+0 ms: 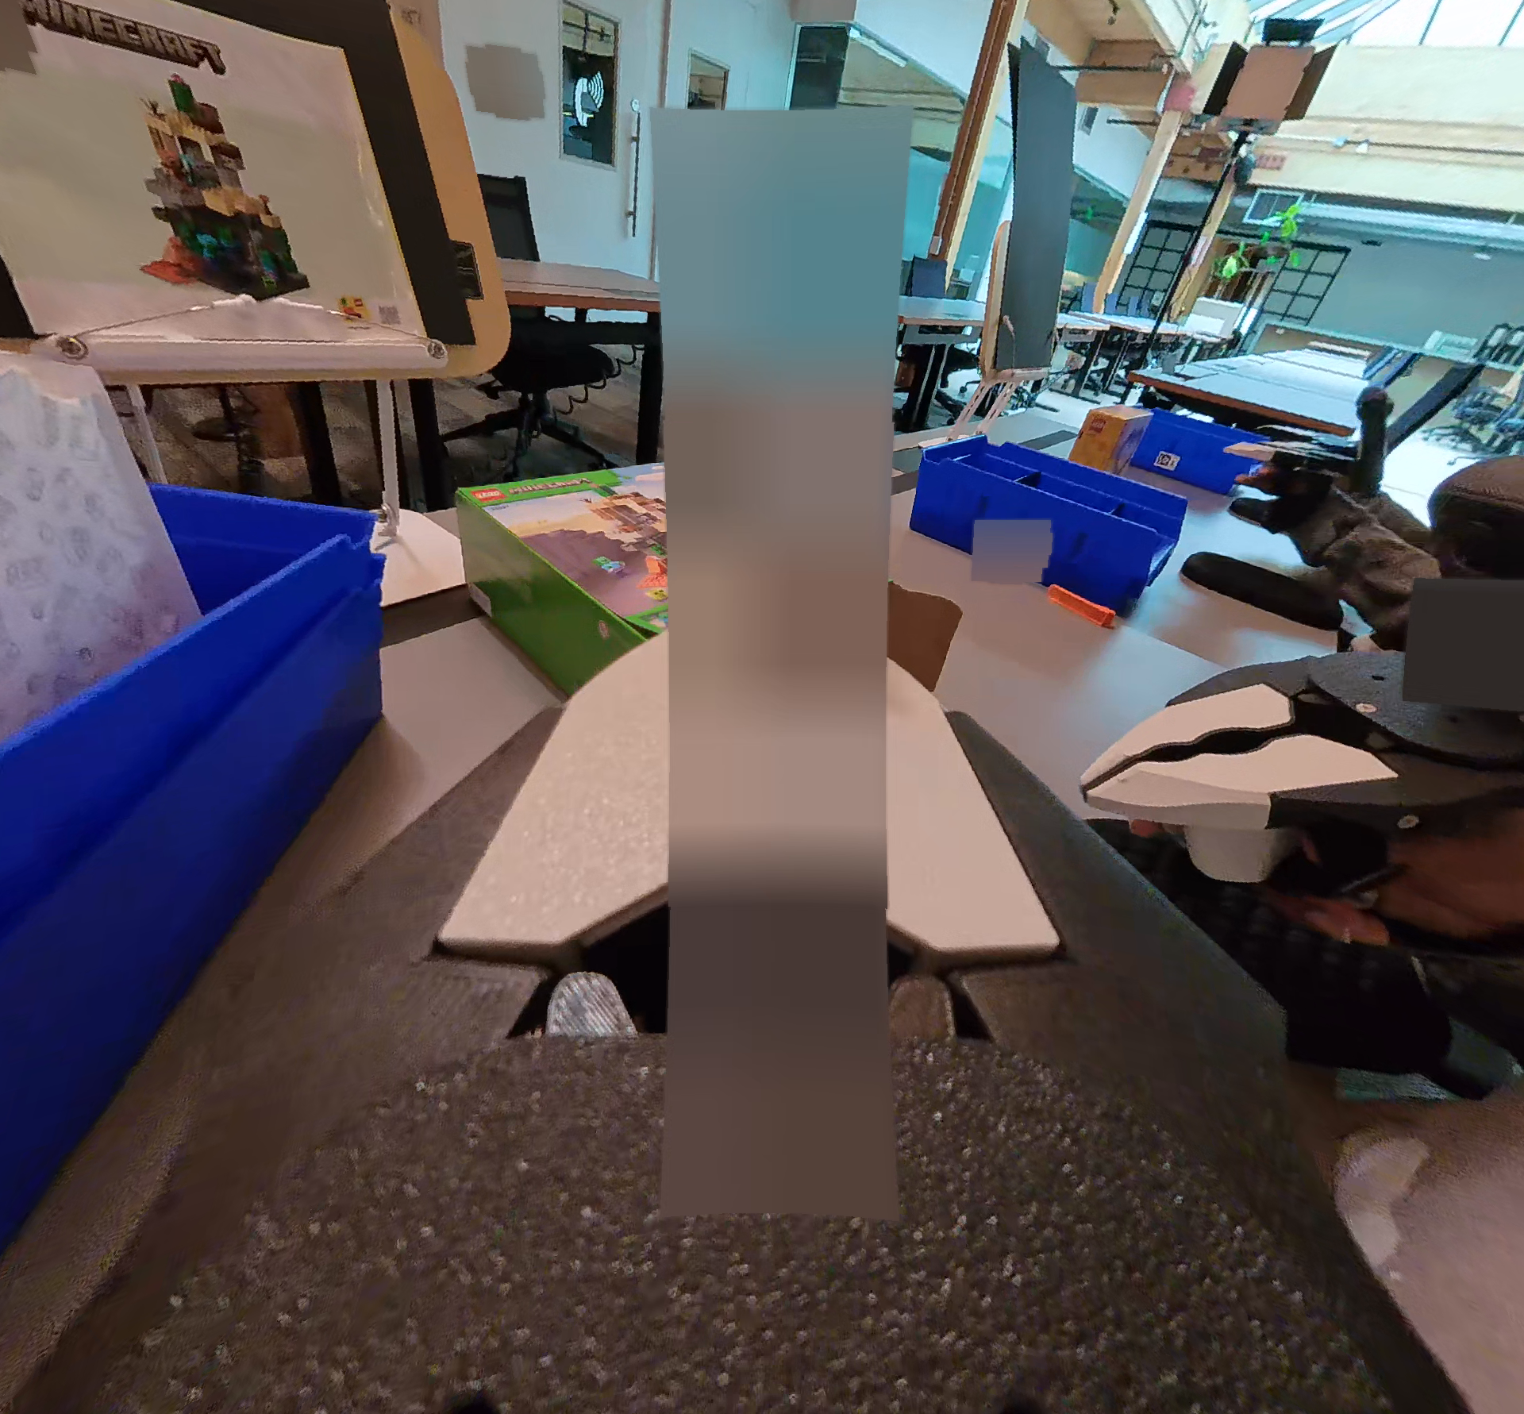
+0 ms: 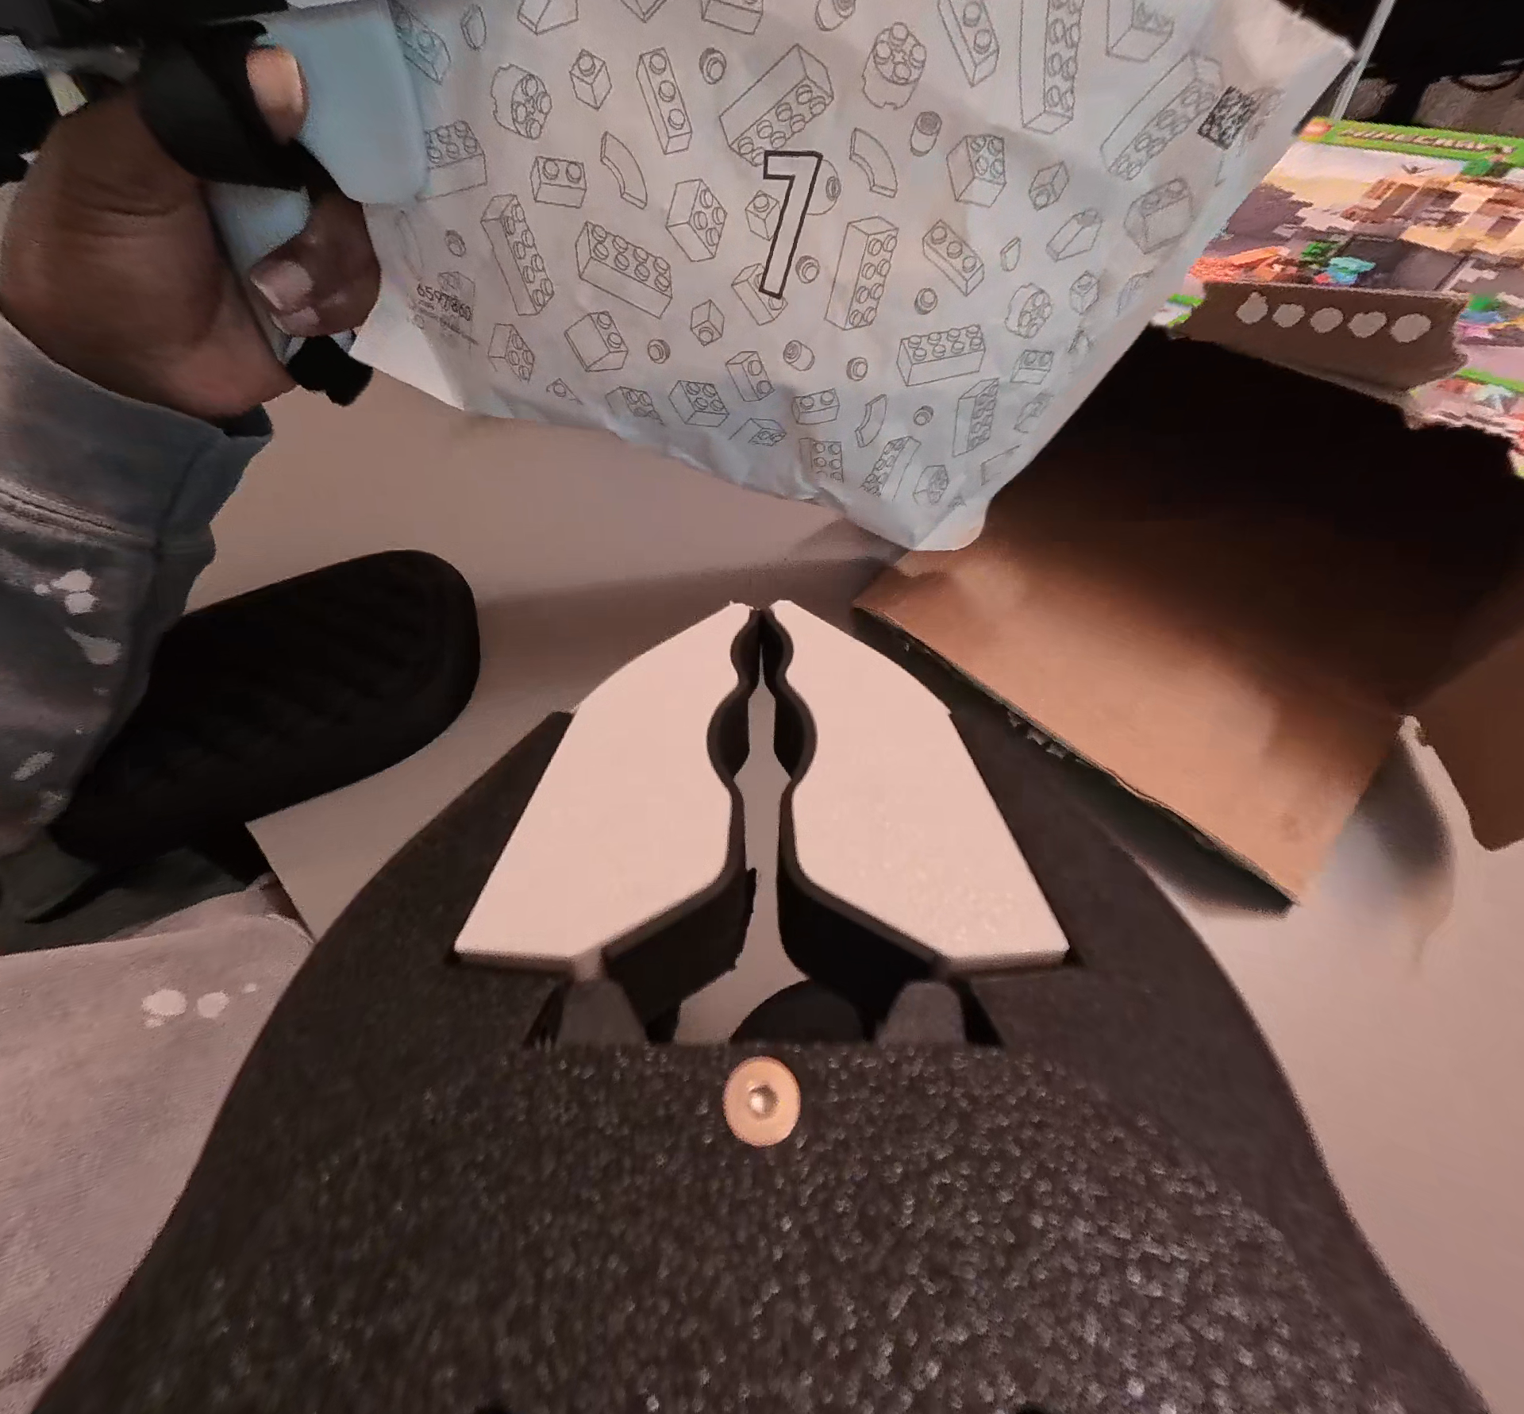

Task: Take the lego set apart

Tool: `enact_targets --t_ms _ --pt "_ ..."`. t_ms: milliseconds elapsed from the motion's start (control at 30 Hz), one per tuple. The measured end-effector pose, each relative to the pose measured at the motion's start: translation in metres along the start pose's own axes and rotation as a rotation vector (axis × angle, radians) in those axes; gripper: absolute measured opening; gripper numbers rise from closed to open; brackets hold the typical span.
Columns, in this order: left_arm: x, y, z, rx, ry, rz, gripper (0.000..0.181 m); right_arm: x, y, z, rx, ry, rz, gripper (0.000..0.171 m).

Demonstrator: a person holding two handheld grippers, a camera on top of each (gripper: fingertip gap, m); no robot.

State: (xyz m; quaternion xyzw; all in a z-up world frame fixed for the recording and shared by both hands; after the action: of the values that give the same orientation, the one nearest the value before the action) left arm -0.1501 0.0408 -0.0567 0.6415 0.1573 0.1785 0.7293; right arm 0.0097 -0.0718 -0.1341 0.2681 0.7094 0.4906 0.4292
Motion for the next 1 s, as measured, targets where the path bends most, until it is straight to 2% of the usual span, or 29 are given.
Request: enact_targets --t_ms 633,867,1000 --pt "-0.002 0.005 0.025 -0.004 -0.069 0.076 0.0 -0.003 -0.004 0.0 -0.01 -0.003 -0.001 0.0" --pt "0.009 0.002 0.047 0.151 -0.034 0.065 0.001 -0.02 -0.001 0.04 -0.028 -0.053 -0.044 0.0" --pt "0.023 -0.003 0.066 0.265 0.006 0.052 0.001 -0.004 0.007 0.061 -0.131 -0.041 -0.095 0.0"
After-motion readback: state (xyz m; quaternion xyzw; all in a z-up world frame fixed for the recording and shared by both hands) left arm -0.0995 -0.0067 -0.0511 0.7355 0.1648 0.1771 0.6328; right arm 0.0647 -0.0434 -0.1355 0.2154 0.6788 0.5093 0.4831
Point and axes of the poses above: each gripper's, where its closed fingertips meet, x out along the fingers, y out of its top, z = x × y across the jaws, the point moved 4 cm from there along -x, back along the fingers, and after that the axes turned 2 degrees about x, right-handed, at the moved point
